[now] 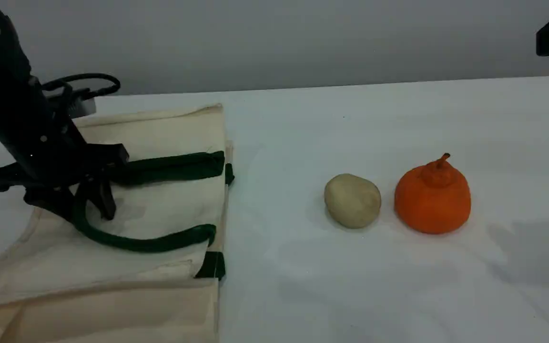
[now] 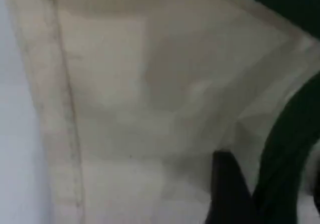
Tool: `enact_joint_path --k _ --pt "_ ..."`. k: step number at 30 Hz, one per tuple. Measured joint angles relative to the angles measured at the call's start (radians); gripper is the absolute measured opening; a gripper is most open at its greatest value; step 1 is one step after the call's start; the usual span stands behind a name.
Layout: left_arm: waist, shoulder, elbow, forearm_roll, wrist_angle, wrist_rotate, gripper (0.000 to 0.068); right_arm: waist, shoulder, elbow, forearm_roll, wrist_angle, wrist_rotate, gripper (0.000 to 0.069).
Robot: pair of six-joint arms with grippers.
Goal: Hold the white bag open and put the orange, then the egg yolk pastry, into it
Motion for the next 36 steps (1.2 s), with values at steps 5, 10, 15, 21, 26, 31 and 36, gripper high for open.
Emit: enact_joint_path --k 5,10,15,21,26,31,36 --pt "0.000 0.000 0.000 -0.001 0.005 0.000 0.0149 0.000 0.000 0.000 0.000 -0.007 0.001 0.0241" --pt "0.000 -0.019 -0.009 -0.002 0.049 0.014 0.0068 0.000 0.000 0.000 0.025 0.023 -0.026 0.0241" --pt "0.000 -0.122 -0.069 -0.061 0.155 0.070 0.0068 0.000 0.009 0.000 0.098 0.023 -0.094 0.0241" --pt "0.000 -0.293 -0.166 -0.162 0.294 0.143 0.0068 0.000 0.083 0.000 0.214 0.014 -0.168 0.0241" --pt "0.000 -0.435 -0.232 -0.214 0.428 0.183 0.0068 0.000 0.178 0.000 0.319 0.072 -0.296 0.0241" --pt "0.000 -0.572 -0.238 -0.248 0.506 0.187 0.0068 0.000 0.267 0.000 0.452 0.072 -0.421 0.0241" --pt "0.000 -0.680 -0.238 -0.261 0.540 0.187 0.0068 0.000 0.340 0.001 0.564 0.055 -0.526 0.0241"
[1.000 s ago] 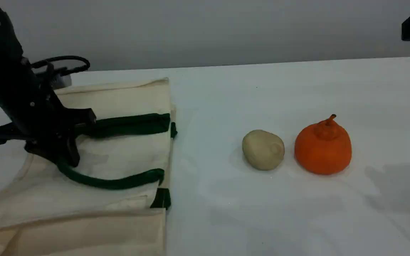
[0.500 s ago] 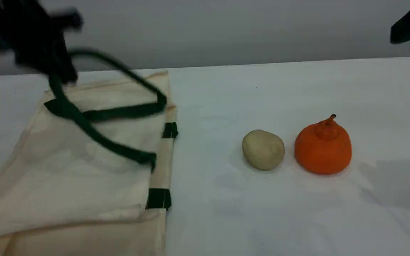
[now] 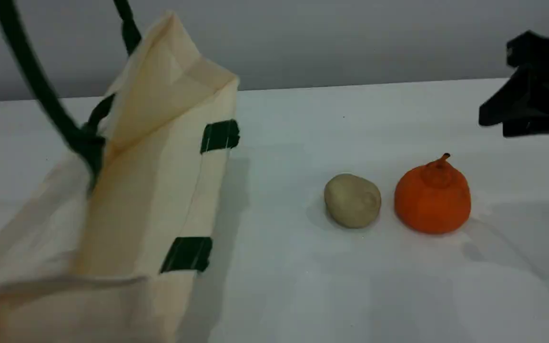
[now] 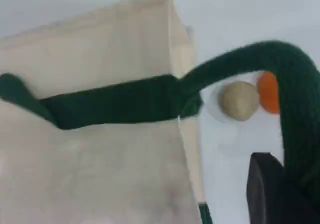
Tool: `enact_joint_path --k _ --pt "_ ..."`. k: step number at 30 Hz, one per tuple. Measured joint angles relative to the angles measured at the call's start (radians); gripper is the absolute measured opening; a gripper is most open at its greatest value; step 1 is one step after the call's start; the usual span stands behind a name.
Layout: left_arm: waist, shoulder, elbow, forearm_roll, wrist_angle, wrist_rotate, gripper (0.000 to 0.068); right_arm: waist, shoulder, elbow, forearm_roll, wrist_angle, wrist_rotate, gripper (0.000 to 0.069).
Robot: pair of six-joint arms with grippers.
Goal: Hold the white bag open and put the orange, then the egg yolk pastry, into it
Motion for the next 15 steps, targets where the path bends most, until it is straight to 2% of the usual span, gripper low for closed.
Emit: enact_joint_path --k 7,11,15 --pt "0.000 -0.042 -0.001 0.004 0.069 -0.002 0.0068 0.000 0.048 0.000 0.077 0.005 -0.128 0.0241" --pt "-0.001 -0.042 -0.001 -0.042 0.086 -0.007 0.0068 0.000 0.048 0.000 0.075 0.009 -0.167 0.0241" --pt "-0.043 -0.042 -0.001 -0.085 0.087 0.013 0.0068 0.000 0.048 0.000 0.074 0.035 -0.167 0.0241"
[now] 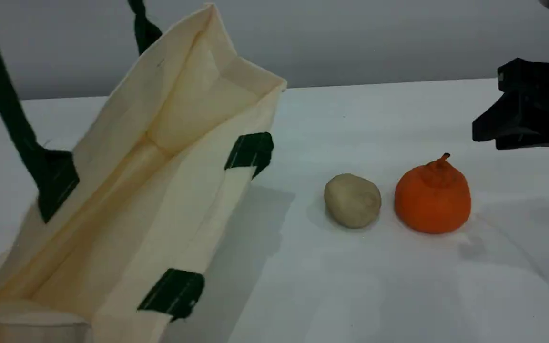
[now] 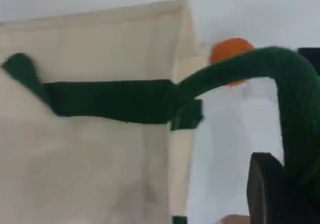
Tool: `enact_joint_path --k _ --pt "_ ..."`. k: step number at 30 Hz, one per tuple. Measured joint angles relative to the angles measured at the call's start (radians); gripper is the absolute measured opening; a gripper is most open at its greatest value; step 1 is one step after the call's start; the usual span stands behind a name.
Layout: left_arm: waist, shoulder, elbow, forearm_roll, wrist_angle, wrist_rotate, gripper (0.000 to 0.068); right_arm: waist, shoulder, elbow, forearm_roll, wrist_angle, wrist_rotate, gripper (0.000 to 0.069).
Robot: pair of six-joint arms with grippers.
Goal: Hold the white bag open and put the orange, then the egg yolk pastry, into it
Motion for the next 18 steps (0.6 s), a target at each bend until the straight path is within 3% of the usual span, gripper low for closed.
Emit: enact_joint_path --k 6,14,18 --pt "-0.039 0.004 0.000 0.008 -0.021 0.005 0.0068 0.049 0.004 -0.008 -0.003 -0.006 0.001 0.0241" --pt "-0.039 0.004 0.000 0.004 -0.020 0.005 0.0068 0.161 0.102 -0.108 0.002 -0.216 0.002 0.0241" --pt "-0.039 0.004 0.000 0.004 -0.020 0.005 0.0068 0.161 0.158 -0.150 0.002 -0.233 0.003 0.0241"
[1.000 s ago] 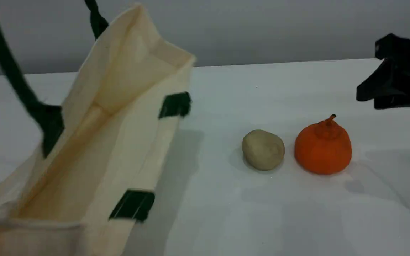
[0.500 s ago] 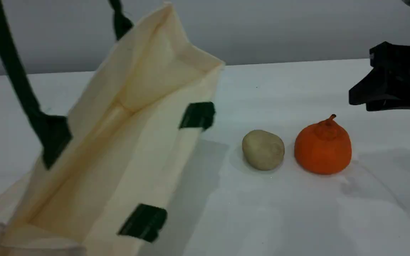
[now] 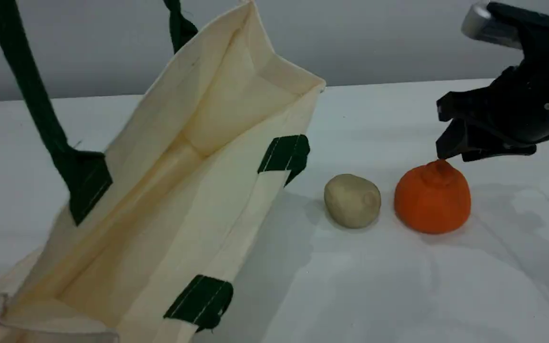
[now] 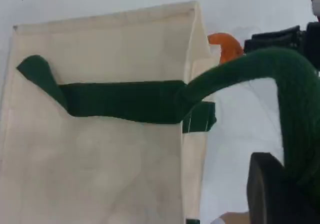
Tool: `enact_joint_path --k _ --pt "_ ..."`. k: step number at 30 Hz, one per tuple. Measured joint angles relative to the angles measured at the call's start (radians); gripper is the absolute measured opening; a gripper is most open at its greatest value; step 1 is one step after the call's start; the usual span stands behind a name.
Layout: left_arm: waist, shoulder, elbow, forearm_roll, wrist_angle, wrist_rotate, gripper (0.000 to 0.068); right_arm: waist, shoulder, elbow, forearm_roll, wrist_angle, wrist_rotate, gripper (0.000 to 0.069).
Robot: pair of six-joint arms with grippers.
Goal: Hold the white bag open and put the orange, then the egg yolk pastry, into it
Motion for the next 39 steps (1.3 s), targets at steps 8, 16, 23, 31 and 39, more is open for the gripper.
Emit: enact_joint_path --k 8,16,23,31,39 --pt "0.000 0.000 0.000 0.000 -0.005 0.001 0.0068 0.000 0.093 -0.031 -0.001 0.027 -0.001 0.0241" --pt "0.000 0.001 0.000 0.003 -0.030 0.003 0.0068 0.000 0.143 -0.044 -0.002 0.062 -0.001 0.0228" --pt "0.000 0.001 0.000 0.003 -0.033 0.003 0.0068 0.000 0.140 -0.044 -0.004 0.124 0.000 0.0039" --pt "0.000 0.001 0.000 0.014 -0.033 0.003 0.0068 -0.002 0.046 -0.036 -0.006 0.105 0.000 0.0033" --pt "0.000 0.001 0.000 0.012 -0.033 0.004 0.0068 -0.002 -0.193 0.003 -0.005 0.083 -0.001 0.0033"
